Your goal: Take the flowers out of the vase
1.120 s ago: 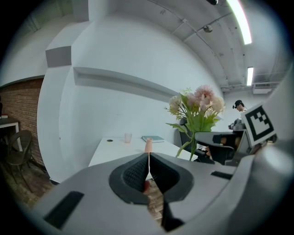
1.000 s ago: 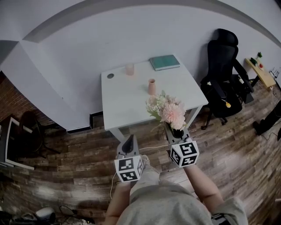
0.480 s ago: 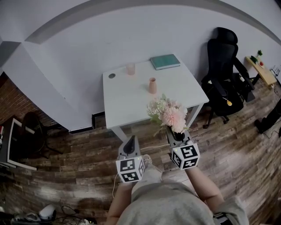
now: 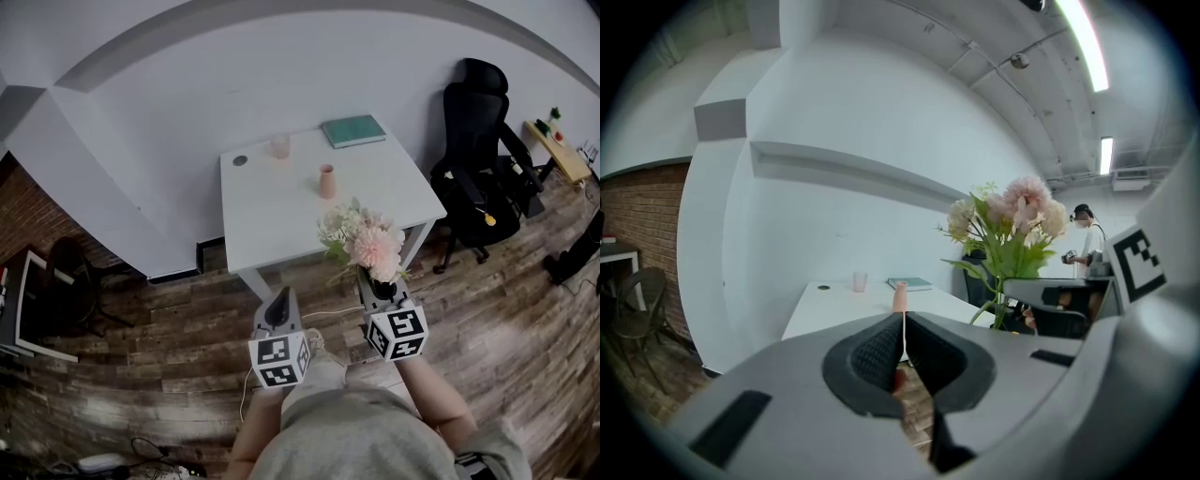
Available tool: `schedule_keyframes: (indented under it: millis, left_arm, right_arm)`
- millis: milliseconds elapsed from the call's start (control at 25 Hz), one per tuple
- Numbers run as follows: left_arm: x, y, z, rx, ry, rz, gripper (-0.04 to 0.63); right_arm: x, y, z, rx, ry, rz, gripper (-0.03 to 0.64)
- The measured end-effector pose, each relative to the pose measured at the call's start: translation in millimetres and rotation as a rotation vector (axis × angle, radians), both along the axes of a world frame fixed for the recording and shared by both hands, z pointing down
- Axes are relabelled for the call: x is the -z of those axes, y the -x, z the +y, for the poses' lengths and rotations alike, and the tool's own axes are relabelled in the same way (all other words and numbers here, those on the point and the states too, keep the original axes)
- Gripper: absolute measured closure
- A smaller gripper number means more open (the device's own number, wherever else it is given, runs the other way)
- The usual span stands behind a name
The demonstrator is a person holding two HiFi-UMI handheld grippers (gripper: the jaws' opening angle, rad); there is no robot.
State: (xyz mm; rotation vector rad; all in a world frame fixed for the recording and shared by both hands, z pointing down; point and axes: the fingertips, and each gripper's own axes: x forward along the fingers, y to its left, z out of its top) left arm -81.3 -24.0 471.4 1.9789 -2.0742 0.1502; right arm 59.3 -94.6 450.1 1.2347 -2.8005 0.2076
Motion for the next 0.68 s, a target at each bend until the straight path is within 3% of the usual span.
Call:
schedule_keyframes:
  millis: [680]
  left_arm:
    - [1,-4,4,-0.011,-0.014,-0.004,0.588]
  right_arm:
    - [-2,-2,4,0.006,-0.007,-0.011,0.584]
